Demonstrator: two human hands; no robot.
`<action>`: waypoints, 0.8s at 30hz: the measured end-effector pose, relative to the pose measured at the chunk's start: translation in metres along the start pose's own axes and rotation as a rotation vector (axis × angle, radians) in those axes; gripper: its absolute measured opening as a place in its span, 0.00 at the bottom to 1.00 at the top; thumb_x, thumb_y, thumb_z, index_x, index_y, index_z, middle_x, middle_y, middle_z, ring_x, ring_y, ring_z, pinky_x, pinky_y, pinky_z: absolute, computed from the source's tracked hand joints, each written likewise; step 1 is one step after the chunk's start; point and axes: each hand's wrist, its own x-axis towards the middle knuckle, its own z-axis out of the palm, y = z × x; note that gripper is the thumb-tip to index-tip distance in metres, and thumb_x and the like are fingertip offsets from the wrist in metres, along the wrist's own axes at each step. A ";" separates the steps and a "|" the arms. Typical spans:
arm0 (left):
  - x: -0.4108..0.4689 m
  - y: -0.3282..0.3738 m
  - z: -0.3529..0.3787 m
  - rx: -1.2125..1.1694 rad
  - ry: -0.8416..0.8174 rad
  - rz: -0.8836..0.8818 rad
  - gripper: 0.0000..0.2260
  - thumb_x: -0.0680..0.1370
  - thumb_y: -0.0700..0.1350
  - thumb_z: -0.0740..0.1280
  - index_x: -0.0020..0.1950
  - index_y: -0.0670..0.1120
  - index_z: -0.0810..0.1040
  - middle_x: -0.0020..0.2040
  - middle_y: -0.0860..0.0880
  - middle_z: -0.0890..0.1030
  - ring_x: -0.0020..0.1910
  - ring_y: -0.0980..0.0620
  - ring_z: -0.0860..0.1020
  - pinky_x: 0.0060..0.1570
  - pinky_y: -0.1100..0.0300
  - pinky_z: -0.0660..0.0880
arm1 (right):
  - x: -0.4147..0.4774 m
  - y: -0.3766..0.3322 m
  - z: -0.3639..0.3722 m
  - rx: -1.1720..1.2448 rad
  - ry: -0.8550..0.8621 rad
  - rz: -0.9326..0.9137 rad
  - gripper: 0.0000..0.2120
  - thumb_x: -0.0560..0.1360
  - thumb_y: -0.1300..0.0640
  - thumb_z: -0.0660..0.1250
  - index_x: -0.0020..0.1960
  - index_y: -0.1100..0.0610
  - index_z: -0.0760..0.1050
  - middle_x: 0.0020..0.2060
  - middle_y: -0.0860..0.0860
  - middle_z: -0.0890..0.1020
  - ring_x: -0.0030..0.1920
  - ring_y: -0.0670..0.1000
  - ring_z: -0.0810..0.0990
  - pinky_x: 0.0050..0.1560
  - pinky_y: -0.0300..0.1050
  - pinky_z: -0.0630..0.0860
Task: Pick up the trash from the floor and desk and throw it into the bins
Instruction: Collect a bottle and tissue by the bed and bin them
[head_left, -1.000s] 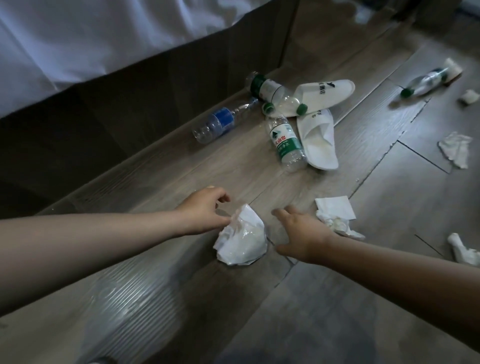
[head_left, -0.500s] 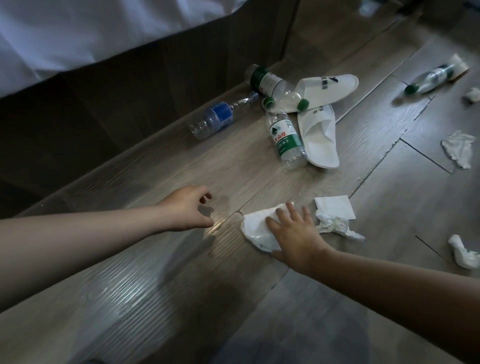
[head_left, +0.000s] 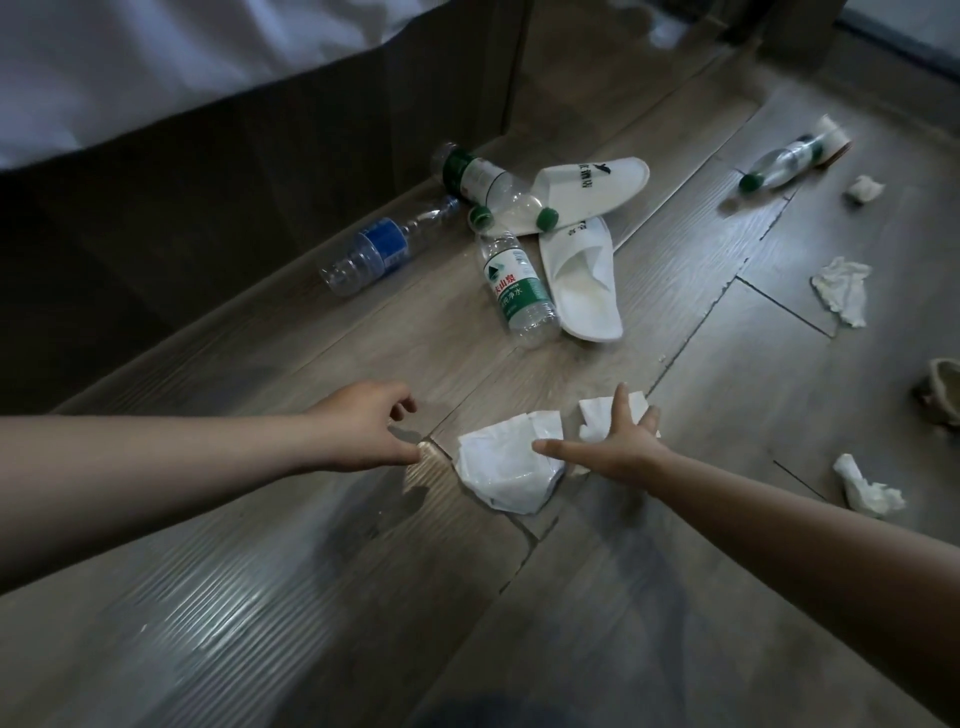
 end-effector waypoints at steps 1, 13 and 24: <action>0.001 0.001 0.000 0.011 -0.010 -0.002 0.25 0.72 0.53 0.72 0.66 0.48 0.72 0.61 0.50 0.76 0.55 0.52 0.76 0.52 0.60 0.75 | 0.003 -0.003 0.003 0.003 -0.026 0.019 0.71 0.51 0.25 0.71 0.75 0.44 0.28 0.75 0.57 0.30 0.77 0.64 0.39 0.75 0.64 0.51; 0.023 -0.023 0.005 -0.004 0.061 -0.078 0.25 0.70 0.53 0.73 0.64 0.48 0.73 0.58 0.50 0.77 0.51 0.52 0.76 0.48 0.59 0.74 | -0.008 -0.020 0.064 -0.246 0.140 -0.241 0.59 0.61 0.29 0.70 0.78 0.51 0.42 0.77 0.56 0.49 0.75 0.63 0.49 0.72 0.64 0.56; 0.023 -0.045 -0.003 -0.015 0.092 -0.130 0.24 0.71 0.51 0.74 0.64 0.46 0.73 0.58 0.47 0.77 0.53 0.49 0.77 0.53 0.57 0.75 | 0.001 -0.013 0.061 -0.132 0.199 -0.310 0.66 0.55 0.34 0.78 0.77 0.47 0.38 0.73 0.56 0.53 0.74 0.60 0.55 0.71 0.60 0.63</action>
